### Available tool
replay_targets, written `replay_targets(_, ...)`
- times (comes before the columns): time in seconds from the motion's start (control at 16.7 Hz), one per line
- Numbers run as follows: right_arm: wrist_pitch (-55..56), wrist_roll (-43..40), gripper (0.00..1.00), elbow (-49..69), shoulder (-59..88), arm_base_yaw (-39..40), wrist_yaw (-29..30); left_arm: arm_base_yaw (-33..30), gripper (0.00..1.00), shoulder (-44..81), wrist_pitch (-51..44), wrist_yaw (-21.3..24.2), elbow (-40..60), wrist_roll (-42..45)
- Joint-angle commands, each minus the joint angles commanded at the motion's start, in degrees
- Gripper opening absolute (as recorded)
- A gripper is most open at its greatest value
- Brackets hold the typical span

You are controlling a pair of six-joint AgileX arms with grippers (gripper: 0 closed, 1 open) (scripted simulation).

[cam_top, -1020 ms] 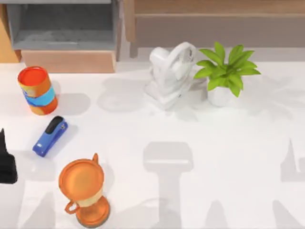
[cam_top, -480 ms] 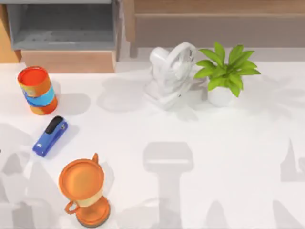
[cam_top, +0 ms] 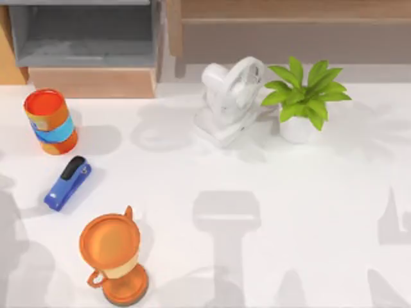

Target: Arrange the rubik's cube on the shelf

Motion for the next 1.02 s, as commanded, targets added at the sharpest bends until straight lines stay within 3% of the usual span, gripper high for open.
replay_targets(0.54,0.00,0.00,1.00,0.00,0.00,0.00,0.00,-2.00,1.00,21.97,18.48,0.43,22.01,16.74)
replay_targets(1.02,0.00,0.00,1.00,0.00,0.00,0.00,0.00,-5.22,1.00,30.87,23.64,3.03,28.48,21.04)
